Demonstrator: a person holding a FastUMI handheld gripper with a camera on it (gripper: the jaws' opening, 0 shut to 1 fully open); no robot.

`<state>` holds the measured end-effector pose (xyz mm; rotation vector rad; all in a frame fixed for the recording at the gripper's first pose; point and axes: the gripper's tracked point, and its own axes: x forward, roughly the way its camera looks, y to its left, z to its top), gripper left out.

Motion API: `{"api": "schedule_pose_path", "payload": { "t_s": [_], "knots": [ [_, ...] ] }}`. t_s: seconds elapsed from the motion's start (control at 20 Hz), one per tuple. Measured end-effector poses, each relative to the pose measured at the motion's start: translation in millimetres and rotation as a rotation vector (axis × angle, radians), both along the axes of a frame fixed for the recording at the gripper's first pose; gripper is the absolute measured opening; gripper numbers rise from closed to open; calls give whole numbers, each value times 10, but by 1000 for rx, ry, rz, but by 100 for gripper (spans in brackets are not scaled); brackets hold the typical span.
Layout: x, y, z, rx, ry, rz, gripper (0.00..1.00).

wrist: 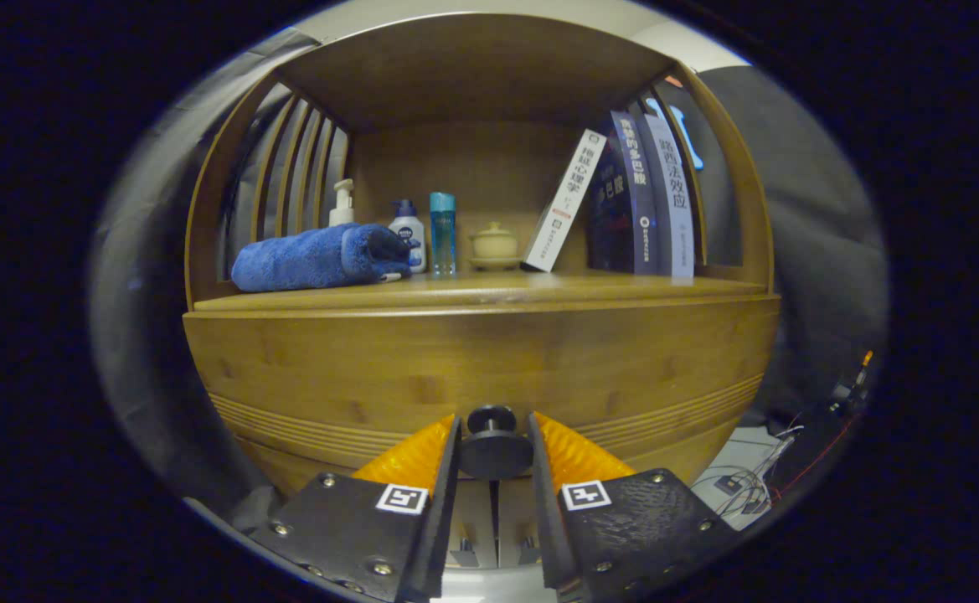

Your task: Pull open the drawer, take out the items inside it, and place them on the countertop above the cabinet.

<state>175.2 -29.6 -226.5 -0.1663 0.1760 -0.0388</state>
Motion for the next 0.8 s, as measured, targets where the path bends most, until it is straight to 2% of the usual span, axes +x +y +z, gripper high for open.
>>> {"api": "schedule_pose_path", "payload": {
  "t_s": [0.15,0.3,0.4,0.5,0.8],
  "knots": [
    [31,-17,3,38,-28,-16,44],
    [13,-18,-62,42,50,18,35],
    [-63,-66,-37,-1,71,-4,30],
    [-88,-47,-39,13,79,-14,29],
    [-775,-80,-4,10,100,-22,29]
  ]
}}
